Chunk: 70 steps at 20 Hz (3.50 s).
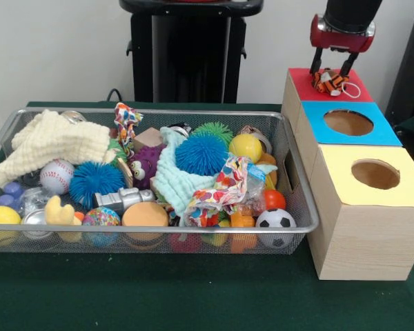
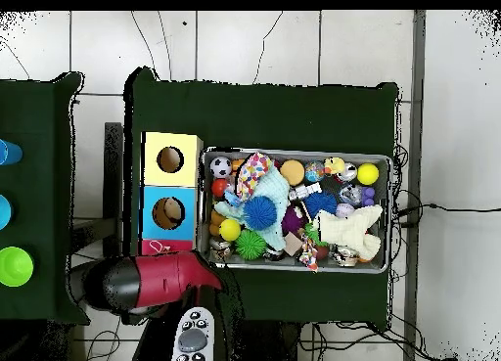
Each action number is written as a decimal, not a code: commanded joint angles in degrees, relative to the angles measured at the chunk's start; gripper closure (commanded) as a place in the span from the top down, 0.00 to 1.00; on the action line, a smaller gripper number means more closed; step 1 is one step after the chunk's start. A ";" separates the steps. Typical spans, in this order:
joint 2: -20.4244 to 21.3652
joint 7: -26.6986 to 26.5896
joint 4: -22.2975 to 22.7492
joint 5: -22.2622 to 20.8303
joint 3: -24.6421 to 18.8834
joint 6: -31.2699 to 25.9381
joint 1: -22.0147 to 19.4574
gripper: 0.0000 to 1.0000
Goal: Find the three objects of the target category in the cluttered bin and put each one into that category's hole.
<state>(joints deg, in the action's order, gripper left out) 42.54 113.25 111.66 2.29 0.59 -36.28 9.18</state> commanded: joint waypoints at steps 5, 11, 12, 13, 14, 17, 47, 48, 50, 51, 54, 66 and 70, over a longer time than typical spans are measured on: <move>1.66 3.14 -0.46 -0.83 -2.65 5.28 -4.79 1.00; 12.87 2.57 1.19 2.83 -3.67 -6.66 -5.73 1.00; 13.62 2.61 1.22 3.15 -3.91 -7.38 -5.96 1.00; 14.26 2.94 1.34 3.51 -3.97 -8.08 -6.04 1.00; 14.88 2.91 1.46 3.93 -4.27 -8.59 -6.32 1.00; 15.76 4.50 0.79 4.16 -3.65 -9.60 -5.86 1.00; -7.19 2.15 -6.05 -1.91 -1.63 17.51 -12.50 1.00; -9.45 2.00 -7.40 -2.57 -1.53 19.61 -12.76 1.00; -13.86 2.20 -10.22 -3.57 -1.20 23.58 -13.01 1.00; -15.85 2.50 -11.50 -3.86 -0.77 25.52 -12.81 1.00; -19.80 3.76 -14.71 -4.87 0.51 28.63 -11.92 1.00; -25.04 1.91 -19.45 -7.46 -3.44 27.00 -15.76 1.00; -22.00 1.91 -16.83 -8.05 -4.87 25.85 -16.58 1.00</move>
<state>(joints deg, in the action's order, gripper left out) 38.38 113.23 100.13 1.60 -0.46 -39.48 -3.00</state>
